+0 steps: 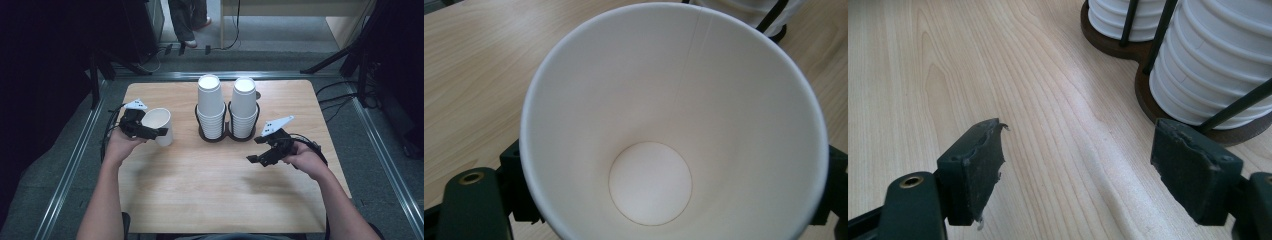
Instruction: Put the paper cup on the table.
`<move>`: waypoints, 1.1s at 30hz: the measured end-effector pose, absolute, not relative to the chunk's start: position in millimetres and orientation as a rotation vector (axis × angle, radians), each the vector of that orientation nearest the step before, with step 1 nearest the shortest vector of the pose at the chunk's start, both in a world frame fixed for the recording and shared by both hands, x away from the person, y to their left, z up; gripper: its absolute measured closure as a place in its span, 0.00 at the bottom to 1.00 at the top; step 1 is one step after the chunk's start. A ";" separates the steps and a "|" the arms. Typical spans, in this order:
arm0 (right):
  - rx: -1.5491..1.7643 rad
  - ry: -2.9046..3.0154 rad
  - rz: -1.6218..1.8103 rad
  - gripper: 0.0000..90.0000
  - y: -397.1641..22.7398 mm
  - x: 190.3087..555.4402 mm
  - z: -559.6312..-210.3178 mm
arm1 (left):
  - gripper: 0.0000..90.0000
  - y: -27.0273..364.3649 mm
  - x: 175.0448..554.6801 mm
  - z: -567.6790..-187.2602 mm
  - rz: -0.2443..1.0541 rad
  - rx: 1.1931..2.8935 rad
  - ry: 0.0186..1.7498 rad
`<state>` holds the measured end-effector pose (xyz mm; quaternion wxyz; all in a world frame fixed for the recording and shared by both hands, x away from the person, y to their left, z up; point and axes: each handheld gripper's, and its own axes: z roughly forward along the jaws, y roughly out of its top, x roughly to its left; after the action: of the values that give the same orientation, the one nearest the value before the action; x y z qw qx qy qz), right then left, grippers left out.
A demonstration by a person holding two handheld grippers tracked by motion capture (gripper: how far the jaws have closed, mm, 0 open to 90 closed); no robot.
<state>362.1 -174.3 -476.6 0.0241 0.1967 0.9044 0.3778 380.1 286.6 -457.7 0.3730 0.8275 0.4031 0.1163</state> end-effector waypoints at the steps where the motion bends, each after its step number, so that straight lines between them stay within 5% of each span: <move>1: 0.610 2.800 1.167 0.23 -174.1 362.2 -476.8 | 0.15 290.7 379.6 -458.5 0.309 2.110 1.045; 33: 0.603 2.804 1.132 0.23 -174.3 361.8 -478.5 | 0.12 310.2 383.2 -484.0 0.386 2.046 1.205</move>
<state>361.8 -174.3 -478.5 0.0292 0.1955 0.9089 0.3670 383.2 310.2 -484.0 0.3598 0.7935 0.4674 0.1499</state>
